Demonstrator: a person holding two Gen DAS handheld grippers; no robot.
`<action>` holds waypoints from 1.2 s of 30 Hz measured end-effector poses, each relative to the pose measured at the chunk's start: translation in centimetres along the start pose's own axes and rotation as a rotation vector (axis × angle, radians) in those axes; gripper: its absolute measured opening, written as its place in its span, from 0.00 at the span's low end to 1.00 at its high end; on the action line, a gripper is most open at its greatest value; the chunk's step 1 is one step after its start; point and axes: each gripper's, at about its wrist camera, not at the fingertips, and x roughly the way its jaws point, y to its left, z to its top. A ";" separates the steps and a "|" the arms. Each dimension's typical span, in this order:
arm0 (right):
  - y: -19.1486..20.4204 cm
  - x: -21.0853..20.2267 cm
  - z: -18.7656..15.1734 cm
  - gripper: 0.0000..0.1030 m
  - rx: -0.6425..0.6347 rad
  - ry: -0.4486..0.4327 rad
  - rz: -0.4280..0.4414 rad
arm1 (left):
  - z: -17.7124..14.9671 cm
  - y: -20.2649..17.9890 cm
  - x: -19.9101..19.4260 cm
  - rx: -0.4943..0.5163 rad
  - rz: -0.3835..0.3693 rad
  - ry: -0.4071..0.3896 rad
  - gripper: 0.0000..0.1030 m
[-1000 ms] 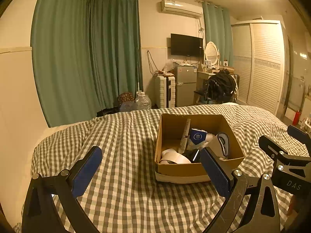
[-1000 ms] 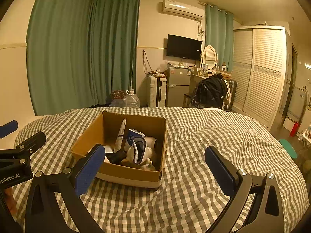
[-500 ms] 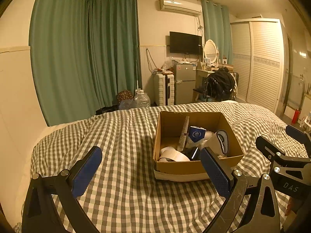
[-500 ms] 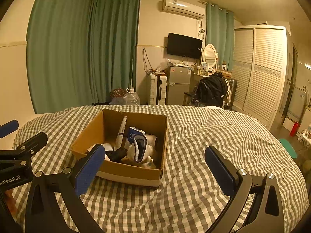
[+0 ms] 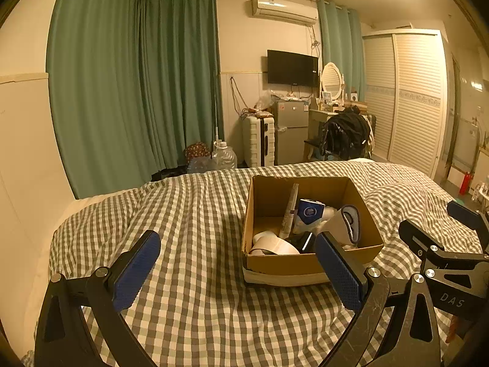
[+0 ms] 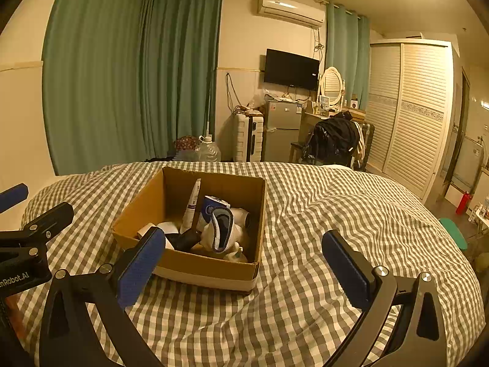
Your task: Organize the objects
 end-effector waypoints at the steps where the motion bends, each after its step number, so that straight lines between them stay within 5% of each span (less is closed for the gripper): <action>1: 0.0 0.0 0.0 1.00 0.001 0.001 0.000 | 0.0 0.0 -0.1 -0.001 -0.002 -0.002 1.00; 36: 0.1 0.1 -0.2 1.00 -0.001 0.013 0.002 | -0.1 -0.1 0.2 0.012 0.009 0.004 1.00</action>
